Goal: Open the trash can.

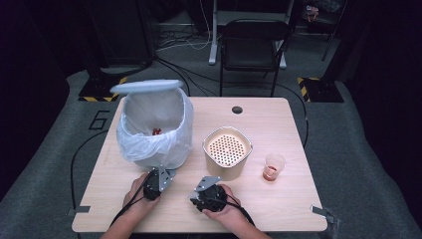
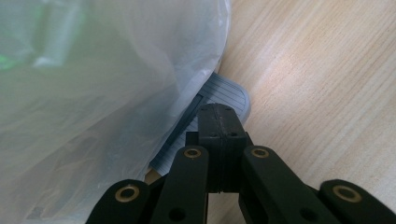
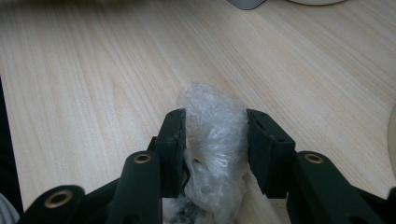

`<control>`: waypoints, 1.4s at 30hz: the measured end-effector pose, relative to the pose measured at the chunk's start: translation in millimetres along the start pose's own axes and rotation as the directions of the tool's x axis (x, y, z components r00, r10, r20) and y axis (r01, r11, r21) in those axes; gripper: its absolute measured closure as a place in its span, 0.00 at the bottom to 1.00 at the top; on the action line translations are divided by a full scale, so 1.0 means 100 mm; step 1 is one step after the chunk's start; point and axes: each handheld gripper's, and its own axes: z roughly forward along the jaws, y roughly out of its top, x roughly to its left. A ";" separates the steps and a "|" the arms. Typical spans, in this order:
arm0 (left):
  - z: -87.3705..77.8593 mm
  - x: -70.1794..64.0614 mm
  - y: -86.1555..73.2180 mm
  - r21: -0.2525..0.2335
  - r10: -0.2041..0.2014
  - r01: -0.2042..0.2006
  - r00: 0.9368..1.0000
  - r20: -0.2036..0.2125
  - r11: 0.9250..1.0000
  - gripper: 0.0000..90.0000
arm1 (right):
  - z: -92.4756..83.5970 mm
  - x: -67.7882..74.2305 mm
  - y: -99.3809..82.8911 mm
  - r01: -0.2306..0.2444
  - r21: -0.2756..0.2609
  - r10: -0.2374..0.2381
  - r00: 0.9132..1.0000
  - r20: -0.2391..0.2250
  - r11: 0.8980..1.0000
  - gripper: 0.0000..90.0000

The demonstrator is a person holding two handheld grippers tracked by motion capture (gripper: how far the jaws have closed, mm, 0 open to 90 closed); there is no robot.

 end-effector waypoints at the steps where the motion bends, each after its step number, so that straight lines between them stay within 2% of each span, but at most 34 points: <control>1: 0.00 0.01 0.00 0.002 -0.019 0.019 1.000 0.006 1.000 1.00 | 0.00 0.00 0.00 0.000 -0.001 0.000 1.000 -0.002 1.000 0.68; 3: 0.01 0.03 -0.01 -0.008 -0.033 0.033 0.999 0.009 0.999 1.00 | 0.00 -0.01 0.00 -0.009 0.002 0.009 1.000 -0.007 1.000 0.70; 14: 0.01 0.03 -0.01 -0.003 -0.025 0.025 1.000 0.014 1.000 1.00 | -0.03 -0.01 0.03 -0.009 0.005 0.010 0.999 -0.034 1.000 0.73; 19: 0.01 0.04 -0.01 -0.007 -0.025 0.025 1.000 0.012 1.000 1.00 | -0.15 0.01 0.11 -0.013 -0.018 0.012 0.999 -0.040 1.000 0.73; 20: 0.01 0.04 0.00 -0.005 -0.012 0.012 1.000 -0.001 1.000 1.00 | -0.18 0.01 0.13 -0.024 -0.034 0.023 0.999 -0.039 0.999 0.73; 21: 0.01 0.04 0.00 -0.005 -0.010 0.010 1.000 -0.002 1.000 1.00 | -0.23 0.00 0.16 -0.014 -0.037 0.012 0.999 -0.047 0.999 0.73; 22: 0.00 0.04 0.00 -0.003 -0.008 0.008 1.000 -0.003 1.000 1.00 | -0.27 0.00 0.19 -0.027 -0.048 0.025 0.998 -0.049 0.998 0.73; 26: 0.00 0.04 0.00 -0.001 -0.011 0.011 1.000 -0.004 1.000 1.00 | -0.50 -0.01 0.36 0.006 -0.064 -0.009 0.999 -0.047 0.998 0.73; 27: 0.01 0.04 0.00 -0.002 -0.011 0.011 1.000 -0.005 1.000 1.00 | -0.54 0.00 0.40 -0.005 -0.072 0.002 0.999 -0.045 0.997 0.73; 29: 0.01 0.03 0.00 -0.009 -0.016 0.016 1.000 -0.013 1.000 1.00 | -0.66 -0.01 0.51 0.021 -0.080 -0.025 0.999 -0.045 0.997 0.73; 34: 0.01 0.03 0.00 -0.008 -0.016 0.016 1.000 -0.015 1.000 1.00 | -0.86 -0.02 0.74 0.025 -0.114 -0.031 0.998 -0.051 0.993 0.73; 37: 0.01 0.04 0.00 0.000 -0.010 0.010 1.000 -0.014 1.000 1.00 | -0.98 -0.07 0.87 0.047 -0.120 -0.054 0.997 -0.056 0.992 0.73; 39: 0.01 0.03 0.01 0.002 -0.011 0.011 1.000 -0.015 1.000 1.00 | -1.06 -0.11 0.96 0.040 -0.127 -0.048 0.997 -0.055 0.991 0.73; 42: 0.01 0.03 0.01 0.003 -0.008 0.008 1.000 -0.010 1.000 1.00 | -1.16 -0.19 1.11 0.050 -0.144 -0.056 0.998 -0.037 0.988 0.73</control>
